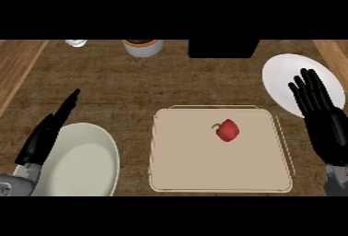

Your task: Pick the bell pepper from the tray and place it in the plate

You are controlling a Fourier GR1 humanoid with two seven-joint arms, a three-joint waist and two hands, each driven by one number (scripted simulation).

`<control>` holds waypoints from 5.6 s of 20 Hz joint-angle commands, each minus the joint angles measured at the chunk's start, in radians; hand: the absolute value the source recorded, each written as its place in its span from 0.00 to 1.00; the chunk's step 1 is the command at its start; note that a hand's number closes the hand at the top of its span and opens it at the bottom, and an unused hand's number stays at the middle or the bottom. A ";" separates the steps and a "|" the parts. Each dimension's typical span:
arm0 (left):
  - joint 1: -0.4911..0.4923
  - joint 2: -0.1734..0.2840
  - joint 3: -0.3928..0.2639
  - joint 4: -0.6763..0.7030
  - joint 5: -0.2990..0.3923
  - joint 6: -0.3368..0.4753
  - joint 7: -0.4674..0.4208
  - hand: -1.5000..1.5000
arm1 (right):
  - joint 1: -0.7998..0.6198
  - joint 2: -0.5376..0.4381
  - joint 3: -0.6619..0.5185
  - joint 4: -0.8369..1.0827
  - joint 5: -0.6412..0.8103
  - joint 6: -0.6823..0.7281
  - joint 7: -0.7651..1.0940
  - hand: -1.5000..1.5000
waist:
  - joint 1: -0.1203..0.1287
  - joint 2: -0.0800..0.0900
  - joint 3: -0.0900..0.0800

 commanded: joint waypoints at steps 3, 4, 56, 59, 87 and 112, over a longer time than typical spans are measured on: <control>-0.104 -0.049 -0.021 -0.091 0.015 -0.036 -0.081 0.50 | -0.112 -0.085 0.190 0.195 0.033 0.156 0.274 0.00 | 0.098 0.064 -0.014; -0.130 -0.056 -0.022 -0.127 0.029 -0.051 -0.098 0.50 | -0.107 -0.102 0.236 0.208 0.025 0.202 0.343 0.00 | 0.126 0.070 -0.017; -0.072 -0.194 0.064 -0.129 0.050 -0.165 -0.208 0.50 | -1.175 0.511 0.685 1.402 0.741 1.280 0.586 0.00 | 0.021 0.037 -0.008; -0.096 -0.151 0.139 -0.061 0.120 -0.250 -0.227 0.50 | -1.113 0.511 0.720 1.380 0.795 1.257 0.541 0.00 | 0.011 0.037 -0.008; -0.067 -0.235 0.138 -0.105 0.013 -0.244 -0.206 0.50 | -0.911 0.391 0.849 1.262 1.077 1.277 0.172 1.00 | 0.016 0.041 -0.007; 0.017 -0.217 0.213 -0.168 0.042 -0.259 -0.175 0.50 | -0.685 0.462 0.570 0.753 1.309 -0.008 0.997 1.00 | -0.064 0.000 -0.008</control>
